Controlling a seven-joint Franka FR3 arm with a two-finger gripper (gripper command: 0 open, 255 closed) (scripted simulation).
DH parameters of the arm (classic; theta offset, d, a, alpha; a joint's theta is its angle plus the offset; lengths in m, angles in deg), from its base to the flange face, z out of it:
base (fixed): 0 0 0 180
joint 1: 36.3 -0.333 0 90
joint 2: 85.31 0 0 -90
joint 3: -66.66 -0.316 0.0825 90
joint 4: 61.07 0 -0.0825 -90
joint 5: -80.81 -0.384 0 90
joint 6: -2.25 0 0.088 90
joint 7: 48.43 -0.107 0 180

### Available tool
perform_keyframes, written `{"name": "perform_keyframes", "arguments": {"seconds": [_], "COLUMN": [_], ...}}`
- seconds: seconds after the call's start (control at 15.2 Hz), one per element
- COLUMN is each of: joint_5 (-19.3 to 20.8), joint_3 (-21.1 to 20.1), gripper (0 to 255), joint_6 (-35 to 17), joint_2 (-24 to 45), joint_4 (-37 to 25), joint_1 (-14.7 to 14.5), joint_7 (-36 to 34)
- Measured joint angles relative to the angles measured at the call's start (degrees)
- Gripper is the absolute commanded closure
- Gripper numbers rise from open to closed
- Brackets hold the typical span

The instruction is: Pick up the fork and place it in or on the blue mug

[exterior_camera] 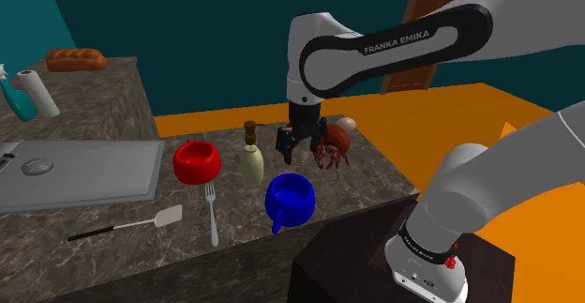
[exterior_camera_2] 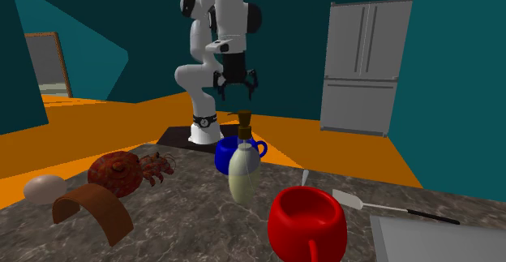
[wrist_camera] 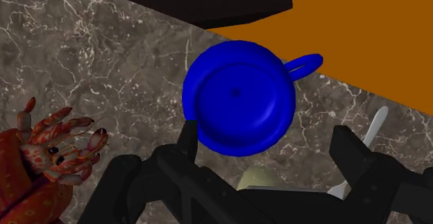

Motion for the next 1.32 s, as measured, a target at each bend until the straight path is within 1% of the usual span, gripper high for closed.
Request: {"name": "perform_keyframes", "arguments": {"seconds": [0.26,0.53,0.79,0.92,1.19,1.32], "joint_5": [0.33,3.46,9.82,13.58,22.06,25.67], "joint_3": [-4.4,-8.15,-10.76,-11.33,-9.8,-8.48], "gripper": [0,0,0,0,0,0], "joint_6": [-8.38,-15.52,-21.38,-23.5,-26.43,-26.5], "joint_2": [7.86,17.17,27.54,32.19,42.44,47.32], "joint_4": [-1.33,-4.96,-10.23,-12.84,-19.82,-24.52], "joint_1": [0.48,1.64,2.34,1.83,-0.31,-2.51], "joint_7": [-6.27,-13.57,-22.67,-27.76,-37.07,-41.56]}}
